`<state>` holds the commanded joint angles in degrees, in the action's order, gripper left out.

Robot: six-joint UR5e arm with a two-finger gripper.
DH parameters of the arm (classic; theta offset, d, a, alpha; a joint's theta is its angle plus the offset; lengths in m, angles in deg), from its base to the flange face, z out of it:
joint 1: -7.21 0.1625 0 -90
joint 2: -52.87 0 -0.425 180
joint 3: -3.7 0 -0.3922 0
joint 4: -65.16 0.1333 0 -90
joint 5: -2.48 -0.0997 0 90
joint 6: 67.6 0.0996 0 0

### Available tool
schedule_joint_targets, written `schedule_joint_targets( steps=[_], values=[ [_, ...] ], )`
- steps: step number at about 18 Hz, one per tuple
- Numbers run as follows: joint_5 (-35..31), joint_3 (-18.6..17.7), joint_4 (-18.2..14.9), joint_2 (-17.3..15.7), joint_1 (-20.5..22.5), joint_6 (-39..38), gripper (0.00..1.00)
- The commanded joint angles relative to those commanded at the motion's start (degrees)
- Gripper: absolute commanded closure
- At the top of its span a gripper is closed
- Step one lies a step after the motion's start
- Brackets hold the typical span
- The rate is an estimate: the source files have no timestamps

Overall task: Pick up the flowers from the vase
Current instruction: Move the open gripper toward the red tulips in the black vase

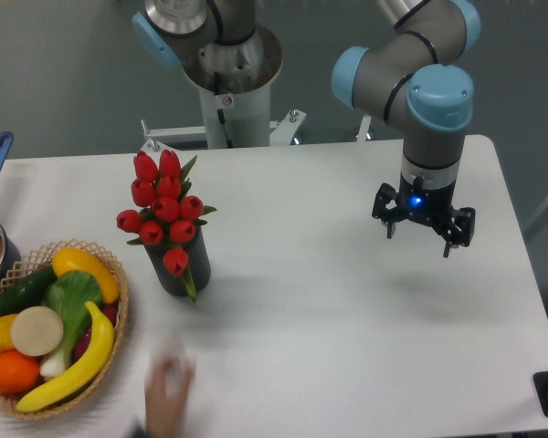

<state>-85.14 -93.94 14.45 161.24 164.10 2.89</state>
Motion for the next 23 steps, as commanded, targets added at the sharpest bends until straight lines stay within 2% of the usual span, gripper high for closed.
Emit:
schedule_joint_targets(
  steps=[3, 4, 5, 6, 7, 8, 12, 15, 19, 23],
  values=[
    [0.4, -0.3, 0.2, -0.2, -0.4, 0.0, 0.00],
    [2.4, -0.5, 0.7, -0.2, -0.4, 0.0, 0.00],
    [5.2, -1.5, 2.2, -0.3, -0.2, -0.3, 0.00],
    [10.6, -4.6, 4.9, -1.1, 0.3, -0.4, 0.00],
    [14.2, -6.3, 6.7, -1.8, 0.7, -0.4, 0.00],
    [17.5, -7.6, 7.5, -2.3, 1.0, -0.4, 0.00],
    [33.2, -11.2, 8.3, -4.7, 0.8, 0.0, 0.00],
    [38.9, -13.6, 8.2, -7.1, 1.0, 0.2, 0.00],
    [50.7, -18.2, 7.9, -10.5, 1.0, 0.5, 0.00],
    [53.6, -24.5, 7.8, -14.9, 1.1, 0.7, 0.00]
  ],
)
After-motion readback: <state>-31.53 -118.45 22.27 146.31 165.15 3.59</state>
